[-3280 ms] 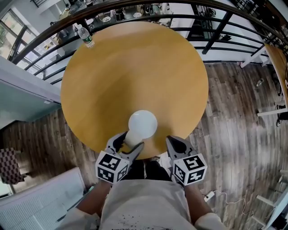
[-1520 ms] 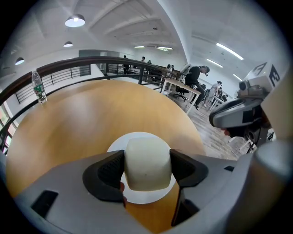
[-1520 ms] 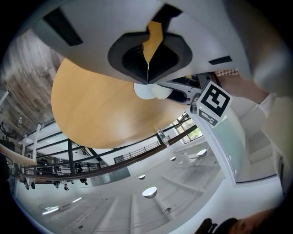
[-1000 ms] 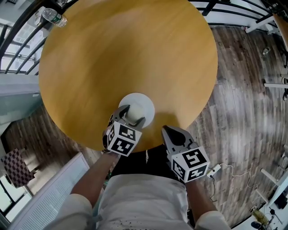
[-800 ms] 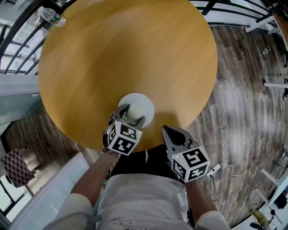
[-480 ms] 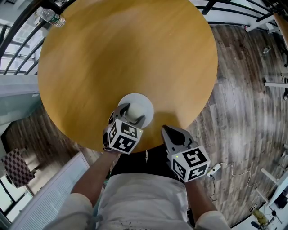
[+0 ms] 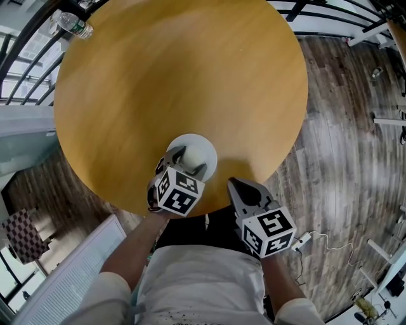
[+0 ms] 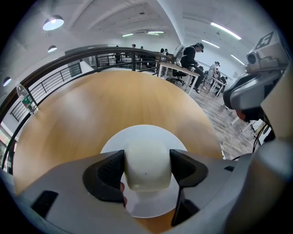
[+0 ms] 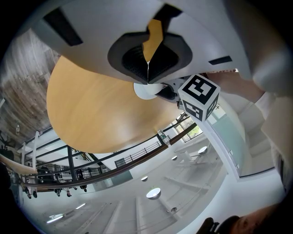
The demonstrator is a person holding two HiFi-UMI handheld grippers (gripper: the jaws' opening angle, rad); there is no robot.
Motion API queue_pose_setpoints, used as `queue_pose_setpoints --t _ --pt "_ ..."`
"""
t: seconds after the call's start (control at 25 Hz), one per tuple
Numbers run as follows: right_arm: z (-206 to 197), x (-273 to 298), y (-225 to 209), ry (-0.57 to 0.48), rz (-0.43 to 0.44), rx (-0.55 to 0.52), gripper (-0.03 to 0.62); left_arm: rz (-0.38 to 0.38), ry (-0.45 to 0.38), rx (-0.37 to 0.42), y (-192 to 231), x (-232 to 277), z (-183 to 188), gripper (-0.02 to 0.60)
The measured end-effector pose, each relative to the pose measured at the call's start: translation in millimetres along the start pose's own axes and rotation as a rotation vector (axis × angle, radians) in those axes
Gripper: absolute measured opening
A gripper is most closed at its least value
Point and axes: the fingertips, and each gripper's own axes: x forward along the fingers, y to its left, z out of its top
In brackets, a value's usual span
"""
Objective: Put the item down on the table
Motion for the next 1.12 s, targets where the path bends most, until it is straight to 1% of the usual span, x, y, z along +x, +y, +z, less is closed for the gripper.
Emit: queue_pose_setpoints --t 0.52,0.92,1.12 --pt "4.8 0.3 -0.2 -0.003 0.007 -0.003 0.025 0.021 0.014 0.025 1.6 2.0 -0.9 0.325" --pt "2.4 -3.7 1.1 -0.005 0.01 -0.005 0.025 0.014 0.019 0.03 0.8 2.2 -1.6 0.325" --pt "2.1 -4.3 0.5 -0.008 0.011 -0.009 0.025 -0.009 0.026 0.033 0.4 4.9 -1.8 0.331"
